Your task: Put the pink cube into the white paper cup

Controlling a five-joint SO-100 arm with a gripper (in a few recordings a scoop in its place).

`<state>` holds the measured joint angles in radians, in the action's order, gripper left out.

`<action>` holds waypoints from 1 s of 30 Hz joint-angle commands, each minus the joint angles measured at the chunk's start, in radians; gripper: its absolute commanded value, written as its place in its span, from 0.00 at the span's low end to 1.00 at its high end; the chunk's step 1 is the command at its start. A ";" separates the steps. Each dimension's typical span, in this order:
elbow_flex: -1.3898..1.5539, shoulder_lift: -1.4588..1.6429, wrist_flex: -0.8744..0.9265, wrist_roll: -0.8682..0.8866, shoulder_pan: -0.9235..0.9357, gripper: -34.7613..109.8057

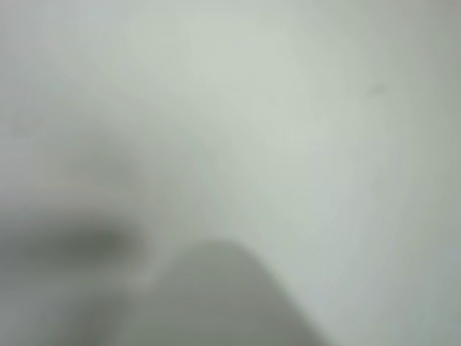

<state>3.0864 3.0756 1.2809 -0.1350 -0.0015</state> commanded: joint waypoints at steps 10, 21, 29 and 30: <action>-0.018 0.236 0.031 0.017 0.014 0.24; -0.018 0.236 0.026 0.020 -0.037 0.24; -0.018 0.236 -0.075 0.006 -0.087 0.24; -0.018 0.236 -0.080 -0.002 -0.087 0.24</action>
<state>3.0864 3.2935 1.2441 -0.1104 -0.0782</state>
